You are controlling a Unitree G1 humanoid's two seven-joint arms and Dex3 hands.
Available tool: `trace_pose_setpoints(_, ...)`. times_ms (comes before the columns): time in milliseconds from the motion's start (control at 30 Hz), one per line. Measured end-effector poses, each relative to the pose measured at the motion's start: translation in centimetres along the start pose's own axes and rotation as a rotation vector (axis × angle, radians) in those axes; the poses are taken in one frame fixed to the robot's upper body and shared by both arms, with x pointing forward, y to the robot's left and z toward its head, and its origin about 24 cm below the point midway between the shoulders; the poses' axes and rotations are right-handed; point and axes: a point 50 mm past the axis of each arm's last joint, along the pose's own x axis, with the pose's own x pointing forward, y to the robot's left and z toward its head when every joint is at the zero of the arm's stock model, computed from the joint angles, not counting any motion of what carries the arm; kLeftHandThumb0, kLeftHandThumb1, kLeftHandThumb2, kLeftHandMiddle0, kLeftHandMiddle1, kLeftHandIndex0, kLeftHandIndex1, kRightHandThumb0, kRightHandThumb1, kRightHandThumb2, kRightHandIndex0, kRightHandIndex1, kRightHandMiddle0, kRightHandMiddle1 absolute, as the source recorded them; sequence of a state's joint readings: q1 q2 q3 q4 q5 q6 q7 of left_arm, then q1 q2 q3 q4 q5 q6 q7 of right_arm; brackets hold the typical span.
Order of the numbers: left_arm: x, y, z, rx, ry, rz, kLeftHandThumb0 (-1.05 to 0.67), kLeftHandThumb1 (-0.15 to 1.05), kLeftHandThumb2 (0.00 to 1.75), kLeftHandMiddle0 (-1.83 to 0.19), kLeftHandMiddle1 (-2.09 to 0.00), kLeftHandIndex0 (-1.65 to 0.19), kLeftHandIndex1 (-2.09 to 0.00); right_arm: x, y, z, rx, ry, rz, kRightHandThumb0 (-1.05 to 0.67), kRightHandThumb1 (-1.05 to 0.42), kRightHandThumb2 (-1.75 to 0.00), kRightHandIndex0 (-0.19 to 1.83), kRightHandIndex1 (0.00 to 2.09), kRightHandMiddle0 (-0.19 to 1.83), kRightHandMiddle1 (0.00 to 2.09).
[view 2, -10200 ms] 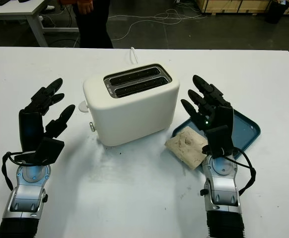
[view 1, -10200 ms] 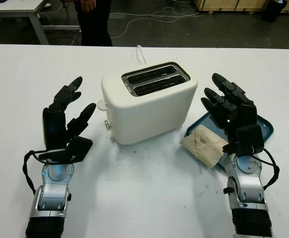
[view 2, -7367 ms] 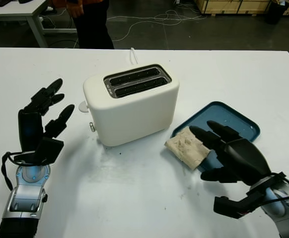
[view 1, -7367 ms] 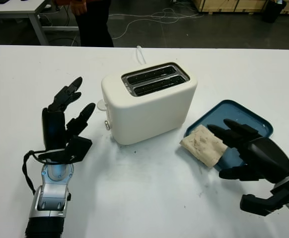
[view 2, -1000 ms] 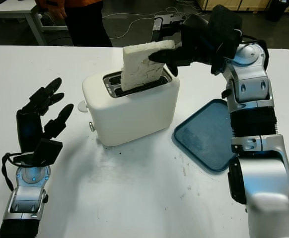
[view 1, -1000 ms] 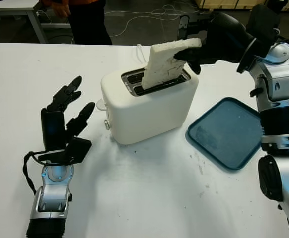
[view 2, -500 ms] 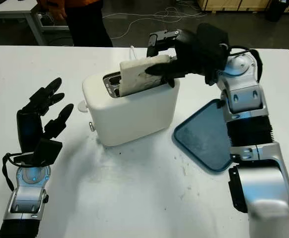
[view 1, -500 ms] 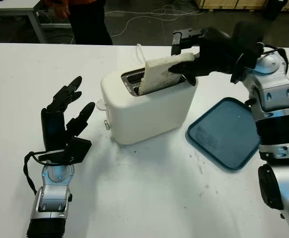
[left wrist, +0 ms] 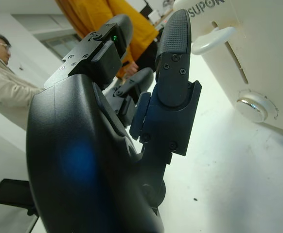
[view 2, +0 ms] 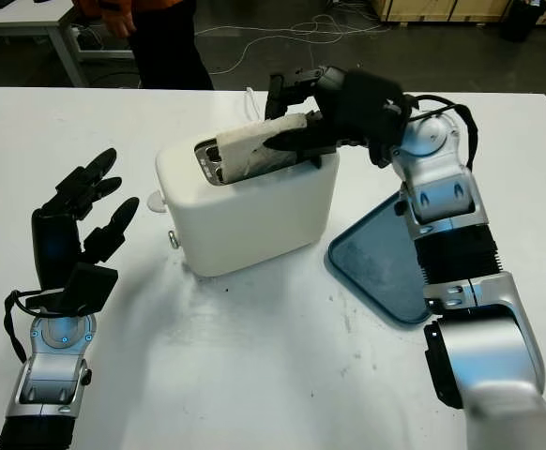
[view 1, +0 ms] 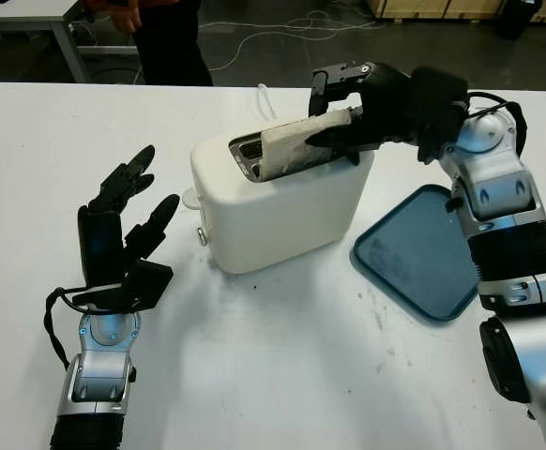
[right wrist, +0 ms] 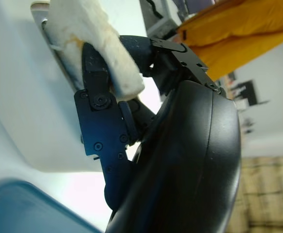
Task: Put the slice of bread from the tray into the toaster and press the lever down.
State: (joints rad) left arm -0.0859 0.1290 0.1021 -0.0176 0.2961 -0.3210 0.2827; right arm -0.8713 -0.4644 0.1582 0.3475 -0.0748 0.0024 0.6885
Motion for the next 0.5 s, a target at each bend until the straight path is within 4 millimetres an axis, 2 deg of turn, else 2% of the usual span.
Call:
trace_pose_setpoints(67, -0.01, -0.01, 0.0, -0.001, 0.0, 0.0, -0.58, 0.92, 0.25, -0.55, -0.53, -0.66, 0.0, -0.24, -0.17, 0.2, -0.069, -0.015, 0.003, -0.68, -0.83, 0.0, 0.05, 1.14, 0.52, 0.28)
trace_pose_setpoints(133, -0.04, -0.01, -0.02, 0.0, 0.001, 0.0, -0.58, 0.92, 0.25, -0.56, -0.53, -0.66, 0.0, -0.44, -0.36, 0.26, -0.096, -0.02, 0.0, -0.66, -0.81, 0.0, 0.01, 1.12, 0.51, 0.22)
trace_pose_setpoints(267, -0.05, -0.01, -0.03, 0.0, 0.002, -0.001, -0.58, 0.92, 0.25, -0.57, -0.52, -0.67, 0.0, -0.59, -0.55, 0.29, -0.121, -0.018, -0.011, -0.62, -0.74, 0.0, 0.0, 1.12, 0.51, 0.18)
trace_pose_setpoints(500, -0.05, -0.01, -0.03, 0.0, 0.002, -0.001, -0.59, 0.92, 0.24, -0.58, -0.53, -0.67, 0.0, -0.75, -0.68, 0.46, -0.17, -0.001, -0.007, -0.36, -0.67, 0.0, 0.0, 1.05, 0.51, 0.13)
